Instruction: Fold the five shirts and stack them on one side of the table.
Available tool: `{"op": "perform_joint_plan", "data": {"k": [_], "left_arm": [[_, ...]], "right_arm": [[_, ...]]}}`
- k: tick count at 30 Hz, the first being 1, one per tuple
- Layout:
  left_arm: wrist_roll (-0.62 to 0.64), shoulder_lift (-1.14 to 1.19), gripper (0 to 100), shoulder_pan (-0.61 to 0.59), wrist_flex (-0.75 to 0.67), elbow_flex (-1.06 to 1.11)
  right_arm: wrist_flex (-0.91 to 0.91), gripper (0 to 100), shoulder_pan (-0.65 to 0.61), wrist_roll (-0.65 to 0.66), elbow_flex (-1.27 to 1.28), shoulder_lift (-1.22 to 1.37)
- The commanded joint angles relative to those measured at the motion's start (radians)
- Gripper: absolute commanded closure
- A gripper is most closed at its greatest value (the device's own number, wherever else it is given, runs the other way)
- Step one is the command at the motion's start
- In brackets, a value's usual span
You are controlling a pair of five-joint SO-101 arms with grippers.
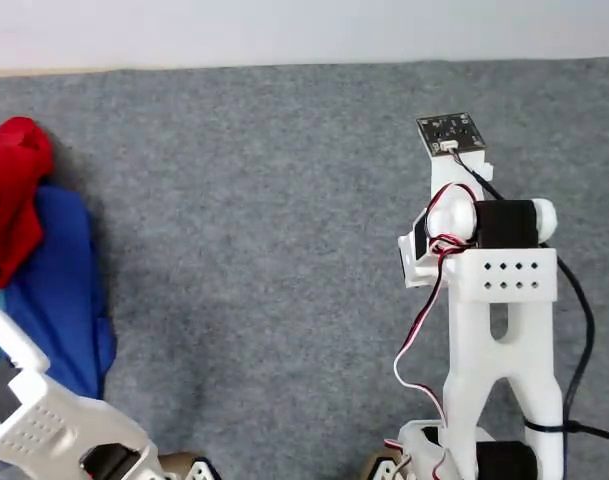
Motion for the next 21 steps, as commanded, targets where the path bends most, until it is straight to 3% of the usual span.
{"op": "perform_joint_plan", "data": {"k": [1,12,17,21], "left_arm": [[0.014,-0.006,84,0.025,-0.015,-0.031],[0.015,-0.015,100,0.049,0.015,-0.036],[0.021,-0.017,100,0.069,0.15,-0.131],[0.115,-0.017,100,0.091,0.288,-0.341]], "right_arm": [[0.039,98.1,0.001,0.011,-0.011,-0.002],[0.038,98.3,0.001,0.011,-0.011,-0.002],[0.038,98.3,0.001,0.011,-0.011,-0.002],[0.038,98.4,0.001,0.008,-0.011,-0.002]]}}
